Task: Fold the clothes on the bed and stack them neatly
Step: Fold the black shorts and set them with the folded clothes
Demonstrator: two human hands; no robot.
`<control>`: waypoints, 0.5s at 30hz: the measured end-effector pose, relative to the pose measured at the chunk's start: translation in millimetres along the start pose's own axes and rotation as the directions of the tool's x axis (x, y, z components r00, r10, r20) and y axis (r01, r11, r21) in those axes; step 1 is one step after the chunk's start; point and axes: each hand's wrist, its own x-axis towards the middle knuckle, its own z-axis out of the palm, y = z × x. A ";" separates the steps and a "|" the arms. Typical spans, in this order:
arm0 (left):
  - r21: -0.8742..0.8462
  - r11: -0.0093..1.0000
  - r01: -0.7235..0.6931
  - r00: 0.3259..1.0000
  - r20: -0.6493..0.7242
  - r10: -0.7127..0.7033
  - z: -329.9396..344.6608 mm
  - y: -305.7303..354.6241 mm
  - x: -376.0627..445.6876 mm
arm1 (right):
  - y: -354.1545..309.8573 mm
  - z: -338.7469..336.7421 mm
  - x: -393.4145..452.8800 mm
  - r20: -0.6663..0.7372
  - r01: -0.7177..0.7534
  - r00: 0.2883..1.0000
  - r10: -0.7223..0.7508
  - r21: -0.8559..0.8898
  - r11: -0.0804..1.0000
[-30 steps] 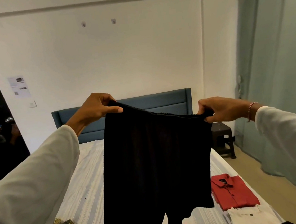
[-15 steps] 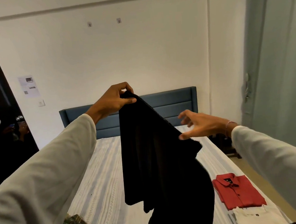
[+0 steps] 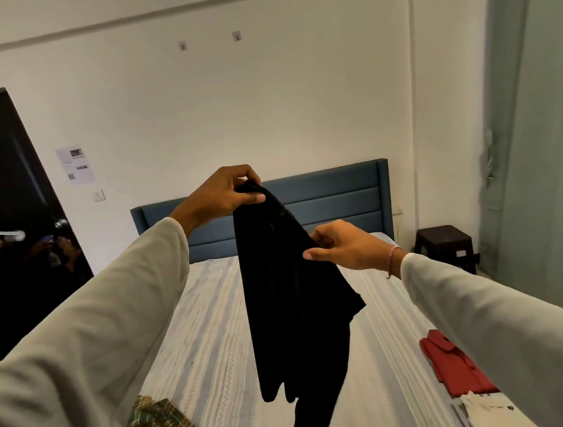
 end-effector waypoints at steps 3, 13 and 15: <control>-0.005 0.999 0.052 0.998 -0.040 -0.053 -1.0 -17.3 -1.0 | -16.1 -9.9 -4.6 0.043 0.033 0.998 -0.034 0.015 0.999; -0.296 0.888 0.352 0.922 0.273 -0.274 33.3 -47.8 -11.3 | -48.9 -54.8 -14.3 0.276 -0.217 0.921 0.277 -0.227 0.949; -0.365 0.853 0.374 0.910 0.323 -0.260 52.1 -44.7 -15.6 | -55.3 -61.3 -19.0 0.322 -0.305 0.869 0.375 -0.247 0.920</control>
